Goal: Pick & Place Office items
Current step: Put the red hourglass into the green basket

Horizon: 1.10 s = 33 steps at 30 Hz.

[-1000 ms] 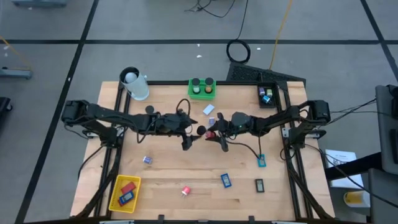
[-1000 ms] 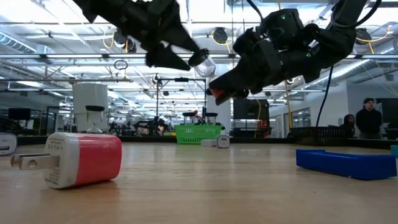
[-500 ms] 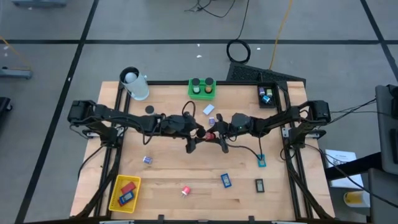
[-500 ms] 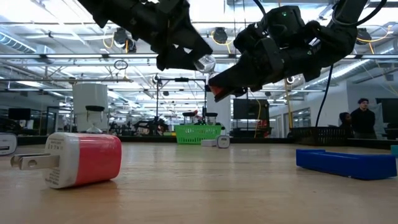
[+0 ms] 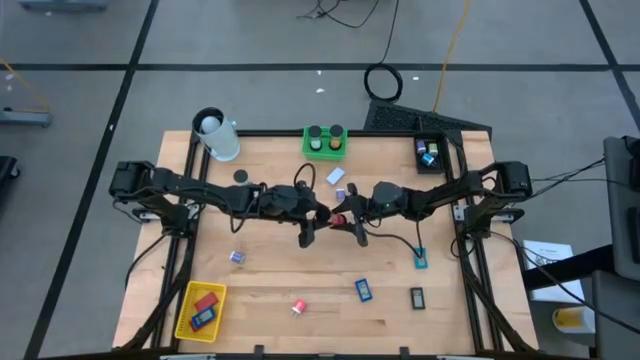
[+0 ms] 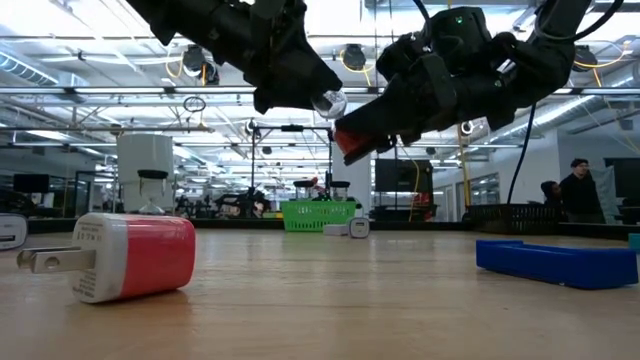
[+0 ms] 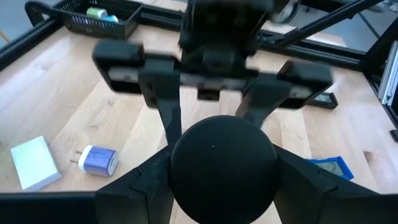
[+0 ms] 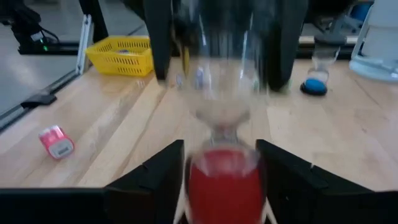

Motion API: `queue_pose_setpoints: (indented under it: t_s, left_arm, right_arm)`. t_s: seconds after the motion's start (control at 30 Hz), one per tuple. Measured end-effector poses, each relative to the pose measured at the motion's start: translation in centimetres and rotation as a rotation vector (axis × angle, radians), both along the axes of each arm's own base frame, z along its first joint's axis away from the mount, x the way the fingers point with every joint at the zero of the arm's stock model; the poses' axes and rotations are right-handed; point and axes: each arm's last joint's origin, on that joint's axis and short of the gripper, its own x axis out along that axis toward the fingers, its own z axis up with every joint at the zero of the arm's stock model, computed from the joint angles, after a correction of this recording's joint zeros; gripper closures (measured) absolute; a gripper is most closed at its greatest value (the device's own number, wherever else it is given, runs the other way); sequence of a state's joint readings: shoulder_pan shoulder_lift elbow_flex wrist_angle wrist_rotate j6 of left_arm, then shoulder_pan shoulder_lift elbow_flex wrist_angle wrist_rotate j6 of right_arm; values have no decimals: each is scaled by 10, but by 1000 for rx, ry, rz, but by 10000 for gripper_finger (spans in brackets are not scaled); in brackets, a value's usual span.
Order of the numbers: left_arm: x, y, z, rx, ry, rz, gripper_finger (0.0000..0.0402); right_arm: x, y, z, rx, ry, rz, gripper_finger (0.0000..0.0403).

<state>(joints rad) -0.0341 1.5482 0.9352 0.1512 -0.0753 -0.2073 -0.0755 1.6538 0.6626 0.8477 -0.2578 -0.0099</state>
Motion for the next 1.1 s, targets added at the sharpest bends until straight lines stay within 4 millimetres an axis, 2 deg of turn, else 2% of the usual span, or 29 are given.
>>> queue_pose_setpoints:
  t_s: [0.23, 0.37, 0.5, 0.63, 0.73, 0.83, 1.0, 1.1]
  left_arm:
    - [-2, 1, 4, 6, -9, 7, 185]
    - [-11, 4, 13, 20, -3, 32, 187]
    - [-22, 8, 24, 38, 11, 74, 183]
    - [-34, 21, 35, 40, 20, 133, 185]
    - [-40, 41, 38, 14, 28, 208, 186]
    - [-44, 69, 39, -16, 46, 280, 186]
    - [-38, 118, 51, -16, 102, 384, 186]
    - [-27, 143, 60, 8, 161, 416, 186]
  right_arm:
    - [-1, 2, 1, 0, 26, -34, 123]
    - [-6, -1, -1, -28, 106, -91, 80]
    - [-17, -5, 6, -96, 172, -180, 58]
    - [-34, -7, 13, -184, 219, -272, 54]
    - [-47, -12, 16, -212, 240, -316, 67]
    - [-57, -18, 21, -205, 218, -350, 98]
    - [-63, -23, 26, -194, 198, -375, 184]
    - [-62, -22, 25, -206, 198, -351, 243]
